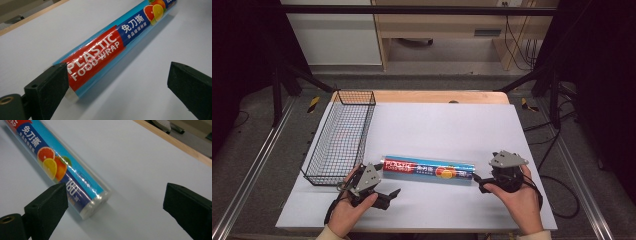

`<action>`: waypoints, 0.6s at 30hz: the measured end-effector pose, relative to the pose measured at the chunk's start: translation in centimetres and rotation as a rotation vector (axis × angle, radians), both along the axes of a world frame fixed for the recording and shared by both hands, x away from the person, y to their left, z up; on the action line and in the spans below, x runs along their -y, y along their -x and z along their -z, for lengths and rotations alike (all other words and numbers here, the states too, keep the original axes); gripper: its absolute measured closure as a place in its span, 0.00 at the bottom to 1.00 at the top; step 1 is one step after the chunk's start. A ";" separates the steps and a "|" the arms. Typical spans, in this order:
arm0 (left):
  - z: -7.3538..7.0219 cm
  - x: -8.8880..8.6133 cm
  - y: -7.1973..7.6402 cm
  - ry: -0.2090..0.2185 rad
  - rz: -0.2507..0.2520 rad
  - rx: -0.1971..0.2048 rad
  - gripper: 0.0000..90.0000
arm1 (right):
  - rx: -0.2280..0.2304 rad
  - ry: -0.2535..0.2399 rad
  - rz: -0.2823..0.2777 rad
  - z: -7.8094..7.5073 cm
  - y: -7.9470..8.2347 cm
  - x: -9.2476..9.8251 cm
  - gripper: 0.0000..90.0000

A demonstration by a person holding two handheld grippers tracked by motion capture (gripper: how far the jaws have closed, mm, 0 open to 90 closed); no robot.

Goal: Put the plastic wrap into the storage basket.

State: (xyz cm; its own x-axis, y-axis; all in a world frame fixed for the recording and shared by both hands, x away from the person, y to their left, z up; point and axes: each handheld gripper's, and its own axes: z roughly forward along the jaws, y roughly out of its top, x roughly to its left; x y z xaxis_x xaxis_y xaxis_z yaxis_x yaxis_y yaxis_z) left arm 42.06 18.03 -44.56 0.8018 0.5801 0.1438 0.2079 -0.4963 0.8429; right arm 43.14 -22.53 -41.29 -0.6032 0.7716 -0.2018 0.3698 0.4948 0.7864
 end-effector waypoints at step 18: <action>-0.9 -1.1 -1.5 0.021 0.068 0.073 0.04 | -0.172 0.196 -0.344 -0.4 -6.2 -7.9 0.11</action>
